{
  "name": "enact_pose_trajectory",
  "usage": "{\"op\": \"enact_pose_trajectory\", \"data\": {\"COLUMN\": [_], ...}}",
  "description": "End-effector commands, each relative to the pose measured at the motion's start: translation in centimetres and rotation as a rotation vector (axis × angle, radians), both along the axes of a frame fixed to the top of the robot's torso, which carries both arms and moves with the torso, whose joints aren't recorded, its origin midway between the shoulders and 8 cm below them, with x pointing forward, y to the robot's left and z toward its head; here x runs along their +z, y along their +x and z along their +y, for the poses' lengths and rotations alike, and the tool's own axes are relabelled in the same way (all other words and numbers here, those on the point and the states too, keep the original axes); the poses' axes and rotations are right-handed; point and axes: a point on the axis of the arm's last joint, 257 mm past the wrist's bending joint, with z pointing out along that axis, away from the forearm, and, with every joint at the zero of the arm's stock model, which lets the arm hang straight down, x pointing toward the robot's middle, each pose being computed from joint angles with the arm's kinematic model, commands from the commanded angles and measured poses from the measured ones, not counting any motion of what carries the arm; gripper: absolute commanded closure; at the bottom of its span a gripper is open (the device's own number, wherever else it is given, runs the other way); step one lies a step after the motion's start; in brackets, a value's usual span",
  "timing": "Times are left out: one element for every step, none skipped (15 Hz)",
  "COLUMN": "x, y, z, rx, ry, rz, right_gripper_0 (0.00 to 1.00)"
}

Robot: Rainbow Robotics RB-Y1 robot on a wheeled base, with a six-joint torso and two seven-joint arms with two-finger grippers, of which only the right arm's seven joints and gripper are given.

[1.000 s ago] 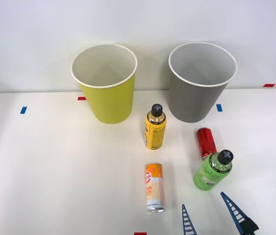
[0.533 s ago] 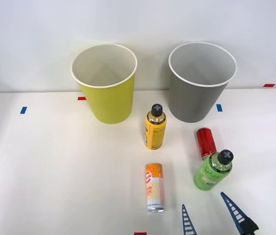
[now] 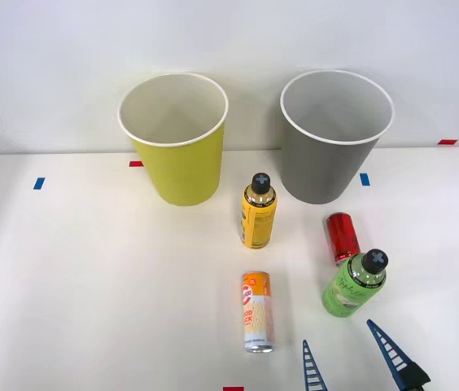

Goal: Put cans in the gray bin, plastic bottles in the light green bin

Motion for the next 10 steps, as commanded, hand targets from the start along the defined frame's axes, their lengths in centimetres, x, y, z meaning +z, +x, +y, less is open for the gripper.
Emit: {"op": "enact_pose_trajectory", "data": {"x": [0.0,0.0,0.0,0.0,0.0,0.0,0.0,0.0,0.0,0.0], "y": [0.0,0.0,0.0,0.0,0.0,0.0,0.0,0.0,0.0,0.0], "z": [0.0,0.0,0.0,0.0,0.0,0.0,0.0,0.0,0.0,0.0], "rx": [0.0,0.0,0.0,0.0,0.0,0.0,0.0,0.0,0.0,0.0], "ry": [0.0,0.0,0.0,0.0,0.0,0.0,0.0,0.0,0.0,0.0], "rz": [0.0,0.0,0.0,0.0,0.0,0.0,0.0,0.0,0.0,0.0], "right_gripper_0": [0.0,0.0,0.0,0.0,0.0,0.0,0.0,0.0,0.0,0.0]}}
